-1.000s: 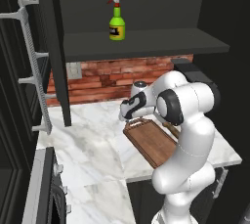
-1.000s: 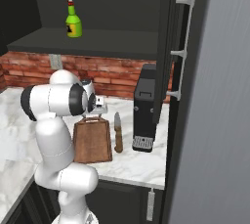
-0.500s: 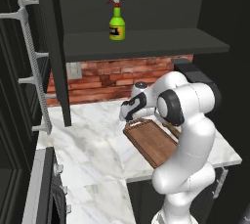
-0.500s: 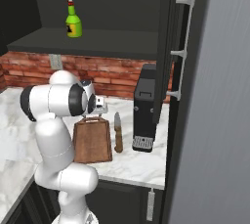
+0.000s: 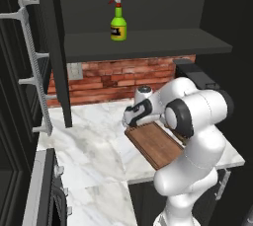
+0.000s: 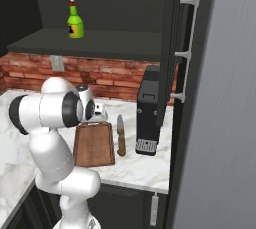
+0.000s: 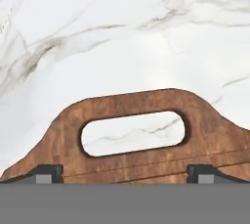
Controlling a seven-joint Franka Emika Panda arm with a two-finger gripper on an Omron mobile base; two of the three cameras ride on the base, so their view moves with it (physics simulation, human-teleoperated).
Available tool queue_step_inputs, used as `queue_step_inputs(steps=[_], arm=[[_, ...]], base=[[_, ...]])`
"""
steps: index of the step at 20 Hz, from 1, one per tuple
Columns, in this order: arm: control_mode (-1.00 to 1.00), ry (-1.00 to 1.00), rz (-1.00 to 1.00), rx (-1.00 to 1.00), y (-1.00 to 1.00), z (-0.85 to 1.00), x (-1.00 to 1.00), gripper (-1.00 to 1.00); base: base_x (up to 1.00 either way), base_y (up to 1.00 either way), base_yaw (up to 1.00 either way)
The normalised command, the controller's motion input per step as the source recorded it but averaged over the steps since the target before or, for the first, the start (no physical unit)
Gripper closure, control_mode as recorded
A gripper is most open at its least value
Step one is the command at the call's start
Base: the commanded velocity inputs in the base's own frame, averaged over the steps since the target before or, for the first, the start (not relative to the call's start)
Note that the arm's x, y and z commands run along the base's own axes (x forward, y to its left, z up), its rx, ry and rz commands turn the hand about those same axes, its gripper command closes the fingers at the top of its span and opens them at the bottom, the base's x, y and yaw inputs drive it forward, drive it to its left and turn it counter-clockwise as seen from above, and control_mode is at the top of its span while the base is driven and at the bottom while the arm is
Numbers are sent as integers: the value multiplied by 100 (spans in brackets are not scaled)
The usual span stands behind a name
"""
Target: Move the cutting board and knife to the sink. Then move spray from the cabinet to the counter.
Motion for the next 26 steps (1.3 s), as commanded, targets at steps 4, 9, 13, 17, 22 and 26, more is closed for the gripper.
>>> queue_step_inputs(steps=[4,9,13,17,22,26], arm=[[-100,0,-6,0,-1,0,-65,-100],[-100,-3,-1,0,-11,12,-8,-100],[-100,-2,0,0,-2,29,49,-100],[-100,0,1,-1,3,40,80,-100],[-100,8,0,-3,13,23,94,-100],[-100,12,0,0,14,-7,45,-100]], base=[[0,0,0],[0,0,0],[0,0,0],[0,0,0],[0,0,0],[0,0,0]])
